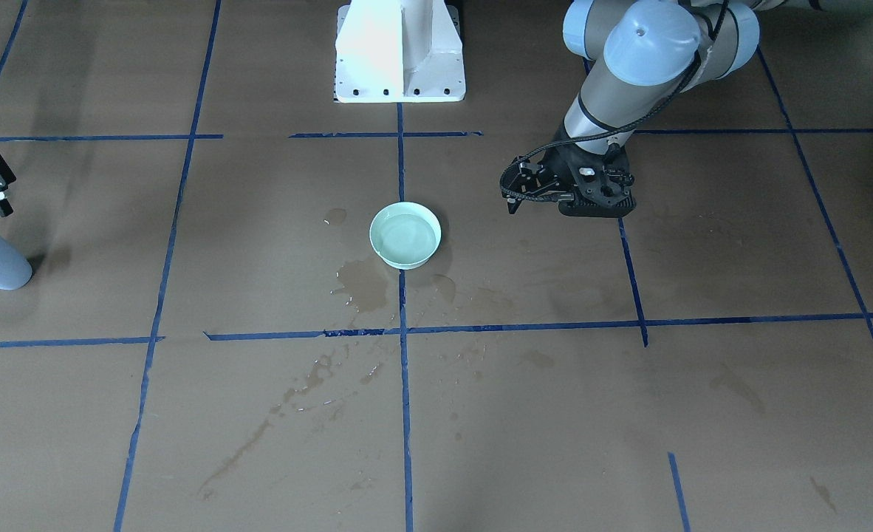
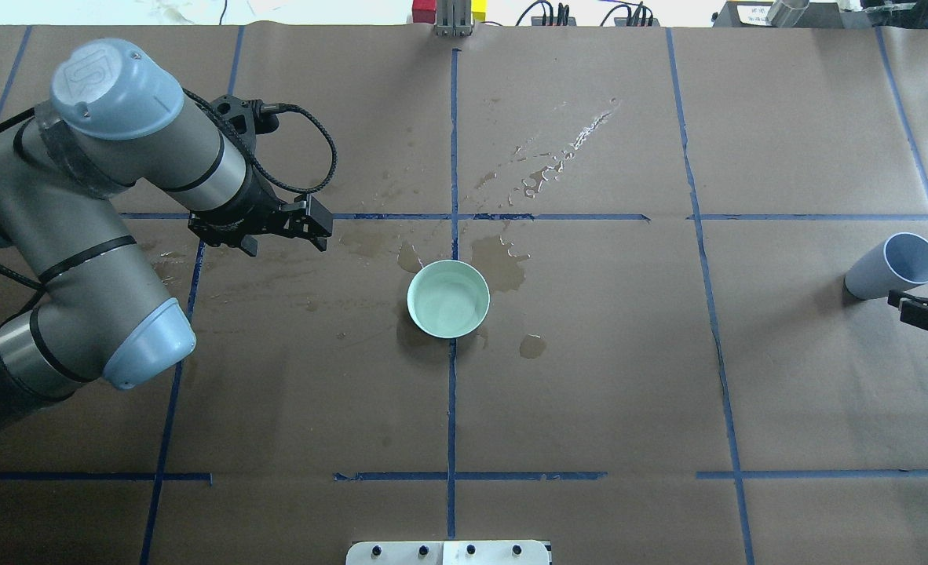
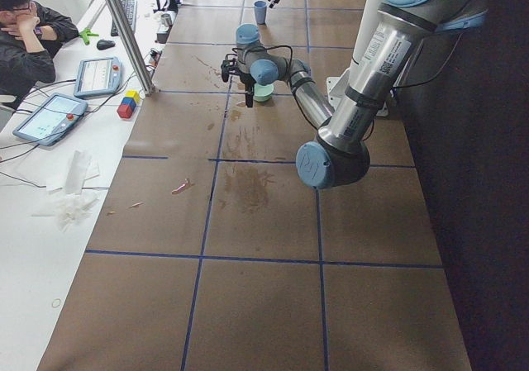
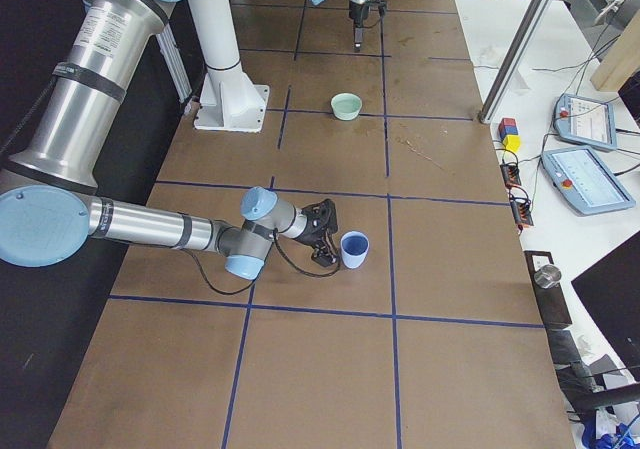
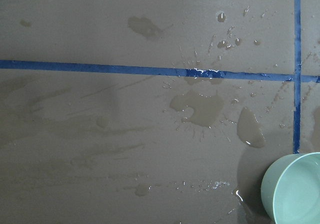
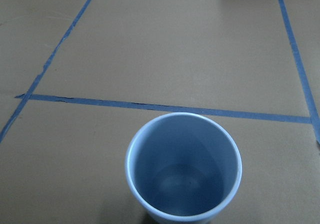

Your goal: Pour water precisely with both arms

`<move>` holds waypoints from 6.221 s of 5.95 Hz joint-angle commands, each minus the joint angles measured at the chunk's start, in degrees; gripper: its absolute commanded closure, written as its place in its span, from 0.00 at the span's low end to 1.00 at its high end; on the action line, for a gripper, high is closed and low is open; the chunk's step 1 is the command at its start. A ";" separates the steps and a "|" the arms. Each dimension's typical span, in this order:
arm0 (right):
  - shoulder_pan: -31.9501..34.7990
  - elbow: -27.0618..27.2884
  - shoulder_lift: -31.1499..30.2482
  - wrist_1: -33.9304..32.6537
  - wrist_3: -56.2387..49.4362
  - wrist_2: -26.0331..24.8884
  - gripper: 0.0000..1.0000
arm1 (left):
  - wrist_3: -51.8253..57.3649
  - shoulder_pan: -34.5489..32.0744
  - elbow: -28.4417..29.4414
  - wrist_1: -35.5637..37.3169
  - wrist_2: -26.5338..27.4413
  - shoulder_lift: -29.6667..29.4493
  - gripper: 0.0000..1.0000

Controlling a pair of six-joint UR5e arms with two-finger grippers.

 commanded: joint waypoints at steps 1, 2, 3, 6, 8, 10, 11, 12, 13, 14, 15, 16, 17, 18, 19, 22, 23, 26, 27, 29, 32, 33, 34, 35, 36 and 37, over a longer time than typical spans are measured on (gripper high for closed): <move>-6.13 -6.32 2.95 4.74 1.29 -9.83 0.01 | -0.03 0.07 -0.02 0.00 0.00 0.04 0.00; -8.25 -8.19 4.45 4.86 1.30 -13.63 0.00 | -0.03 0.07 0.07 0.00 0.00 0.04 0.00; -10.19 -8.30 4.64 4.86 0.69 -18.19 0.00 | -0.03 0.15 0.07 0.00 0.00 -0.05 0.00; -11.26 -10.40 6.04 4.86 0.33 -24.47 0.00 | -0.03 0.24 0.24 0.00 0.00 -0.05 0.00; -11.26 -12.24 8.59 4.95 0.33 -25.62 0.00 | -0.20 0.24 0.50 -0.26 0.00 -0.05 0.00; -11.09 -12.51 8.60 5.38 0.33 -25.62 0.00 | -0.20 0.24 0.59 -0.35 0.00 -0.05 0.00; -11.08 -12.78 8.60 6.34 0.33 -25.62 0.00 | -0.20 0.33 0.68 -0.35 0.09 -0.05 0.00; -11.08 -12.78 8.69 7.22 0.33 -25.62 0.03 | -0.20 0.33 0.77 -0.44 0.18 -0.05 0.00; -11.00 -12.87 8.60 8.19 0.24 -25.53 0.53 | -0.20 0.33 0.77 -0.44 0.18 -0.05 0.00; -10.65 -11.82 8.51 8.81 0.24 -25.53 0.87 | -0.20 0.33 0.77 -0.44 0.18 0.04 0.00; -10.56 -11.03 7.90 10.29 -0.98 -25.10 0.97 | -0.20 0.24 0.77 -0.44 0.18 0.13 0.00; -10.56 -8.59 7.81 10.22 -2.12 -25.09 0.97 | -0.20 0.24 0.51 -0.44 0.18 0.21 0.00; -10.56 -5.43 7.81 9.78 -3.52 -25.09 0.97 | -0.29 0.24 0.33 -0.44 0.18 0.30 0.00; -10.64 -1.48 8.50 9.34 -5.89 -23.96 0.97 | -0.38 0.24 0.33 -0.44 0.18 0.30 0.00; -10.30 2.56 8.60 6.29 -5.91 -21.69 0.96 | -0.64 0.24 0.24 -0.44 0.18 0.22 0.00; -10.03 12.35 19.09 -21.27 -7.40 -21.92 0.97 | -0.64 0.33 0.59 -0.44 0.18 -0.14 0.00; -10.38 12.53 23.23 -26.90 -7.49 -21.93 1.00 | -0.64 0.42 0.68 -0.44 0.18 -0.22 0.00; -21.38 11.40 42.40 -51.95 -7.49 -33.17 1.00 | -0.64 0.59 0.95 -0.53 0.09 -0.31 0.00; -26.50 10.78 47.22 -61.40 -7.58 -41.53 1.00 | -0.55 0.51 0.95 -0.62 0.09 -0.31 0.00; -30.58 10.60 52.97 -79.03 -7.58 -48.80 1.00 | -0.55 0.59 1.03 -0.70 0.00 -0.31 0.00; -31.30 1.38 58.16 -81.00 -15.73 -54.62 1.00 | -0.46 0.51 1.03 -0.70 0.00 -0.22 0.00; -31.39 1.46 58.34 -84.14 -21.06 -56.10 1.00 | -0.46 0.51 1.03 -0.70 0.00 -0.22 0.00; -31.47 1.46 58.34 -85.13 -25.38 -56.90 1.00 | -0.46 0.51 1.03 -0.70 0.00 -0.22 0.00; -31.56 1.55 58.52 -87.67 -29.08 -57.35 1.00 | -0.46 0.51 1.03 -0.70 0.00 -0.22 0.00; -31.56 1.46 59.91 -89.87 -31.55 -58.05 1.00 | -0.55 0.51 0.95 -0.70 0.00 -0.22 0.00; -31.56 1.55 60.19 -91.11 -32.97 -58.05 1.00 | -0.55 0.51 0.95 -0.70 0.00 -0.22 0.00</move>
